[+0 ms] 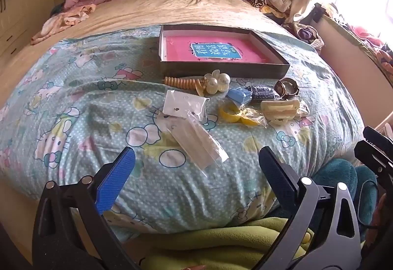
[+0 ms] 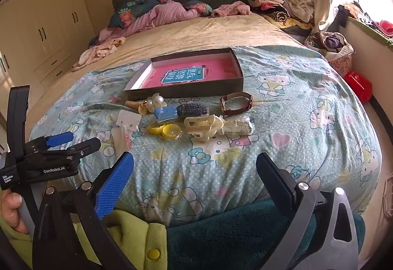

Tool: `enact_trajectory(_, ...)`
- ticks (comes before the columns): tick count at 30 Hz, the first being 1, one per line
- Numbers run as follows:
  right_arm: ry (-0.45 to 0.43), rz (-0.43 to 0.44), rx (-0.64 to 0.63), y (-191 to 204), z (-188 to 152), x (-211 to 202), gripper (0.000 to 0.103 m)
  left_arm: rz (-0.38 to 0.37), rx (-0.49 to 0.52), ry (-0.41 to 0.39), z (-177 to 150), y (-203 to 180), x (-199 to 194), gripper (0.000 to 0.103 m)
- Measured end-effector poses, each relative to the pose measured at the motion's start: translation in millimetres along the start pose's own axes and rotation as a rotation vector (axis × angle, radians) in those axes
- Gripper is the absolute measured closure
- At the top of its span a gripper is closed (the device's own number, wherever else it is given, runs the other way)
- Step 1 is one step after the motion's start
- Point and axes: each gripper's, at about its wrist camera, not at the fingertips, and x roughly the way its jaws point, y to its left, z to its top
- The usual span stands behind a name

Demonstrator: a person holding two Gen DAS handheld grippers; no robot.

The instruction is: Organize jewelry

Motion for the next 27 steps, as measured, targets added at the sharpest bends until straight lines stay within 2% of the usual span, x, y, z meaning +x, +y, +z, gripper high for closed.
enact_trajectory(12, 0.006, -0.001, -0.011, 8.1, 5.2, -2.9, 0.004, -0.004, 0.011, -0.02, 10.4, -9.0, -12.9, 0.009)
enact_trajectory(13, 0.001, 0.001, -0.007, 7.9, 3.3, -5.6, 0.004, -0.016, 0.015, -0.033, 2.5, -4.2, -11.3, 0.009)
enact_trajectory(27, -0.004, 0.008, -0.009, 9.1, 0.4, -5.8, 0.004, -0.014, 0.02, -0.036, 3.0, -6.4, -12.8, 0.009)
